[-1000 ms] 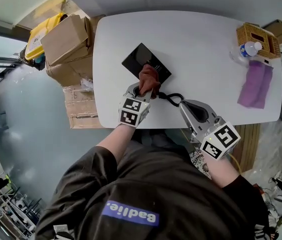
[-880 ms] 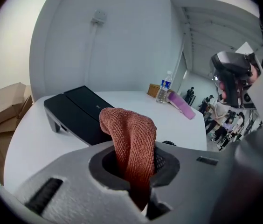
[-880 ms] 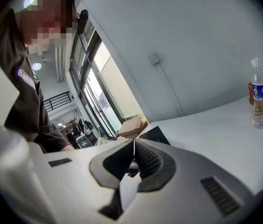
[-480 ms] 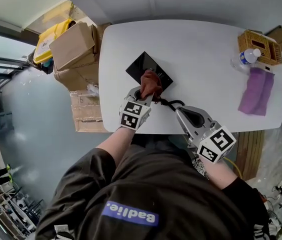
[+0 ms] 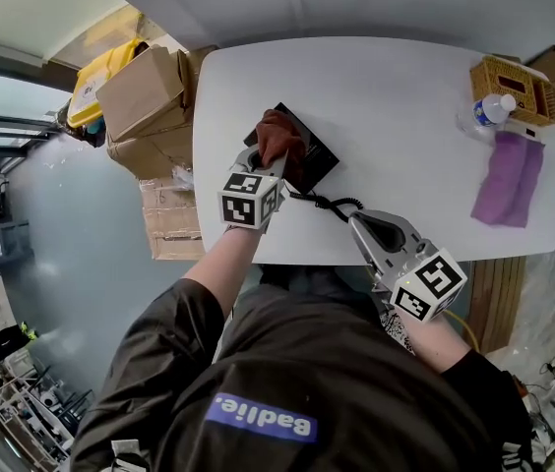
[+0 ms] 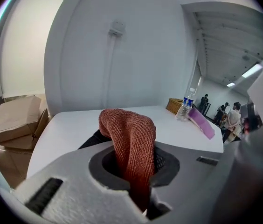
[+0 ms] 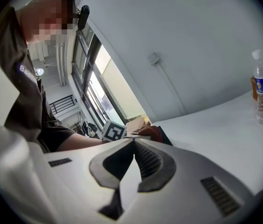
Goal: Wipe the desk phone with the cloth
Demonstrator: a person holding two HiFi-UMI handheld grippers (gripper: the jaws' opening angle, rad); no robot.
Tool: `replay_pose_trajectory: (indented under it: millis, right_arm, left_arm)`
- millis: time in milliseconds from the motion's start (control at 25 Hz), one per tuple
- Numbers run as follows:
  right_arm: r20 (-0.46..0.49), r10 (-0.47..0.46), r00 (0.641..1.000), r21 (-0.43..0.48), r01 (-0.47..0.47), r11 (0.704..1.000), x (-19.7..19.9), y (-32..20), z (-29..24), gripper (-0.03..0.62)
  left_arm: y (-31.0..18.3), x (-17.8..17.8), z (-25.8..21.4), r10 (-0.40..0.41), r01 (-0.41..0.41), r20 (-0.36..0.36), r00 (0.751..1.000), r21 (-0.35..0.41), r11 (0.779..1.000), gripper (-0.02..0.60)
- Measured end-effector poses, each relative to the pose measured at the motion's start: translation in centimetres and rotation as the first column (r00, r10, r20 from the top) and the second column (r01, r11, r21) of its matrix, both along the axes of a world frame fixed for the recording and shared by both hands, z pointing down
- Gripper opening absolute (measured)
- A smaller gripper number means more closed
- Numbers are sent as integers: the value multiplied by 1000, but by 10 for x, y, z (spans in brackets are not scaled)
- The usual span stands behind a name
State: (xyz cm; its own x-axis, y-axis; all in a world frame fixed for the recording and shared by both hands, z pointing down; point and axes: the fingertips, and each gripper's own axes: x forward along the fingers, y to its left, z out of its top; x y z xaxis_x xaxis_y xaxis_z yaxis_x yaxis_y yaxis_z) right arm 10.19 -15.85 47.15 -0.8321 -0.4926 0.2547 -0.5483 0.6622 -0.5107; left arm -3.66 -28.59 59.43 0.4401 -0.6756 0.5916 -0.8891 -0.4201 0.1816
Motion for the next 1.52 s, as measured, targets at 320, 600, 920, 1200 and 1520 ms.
replay_pose_trajectory:
  millis: [320,600,920,1200,1520]
  right_arm:
    - [3,34,999,-16,-34,999,17,0,5,29]
    - [19,65,998,-13,-65,998,28,-2,4,29]
    - [44,58,997,8,-58,998,27,-8,-4,29]
    - [29,75,997,-16,-75,997,37,-5,6,29]
    - [59,128,990,-19,-127,992,48,-9,-1,29]
  left_arm:
    - [48,58,33,113,-118,-53,992,-115,986,54]
    - [50,73,18,142,-148,-70,987,-86,985,54]
    - [-21,24,-37,3,-2,-52,999,29,1000,54]
    - [-35,16,-17,-92,87,-102,991,-54,995,54]
    - [-6,63,16,-52,24,-161,986,-171,985,54]
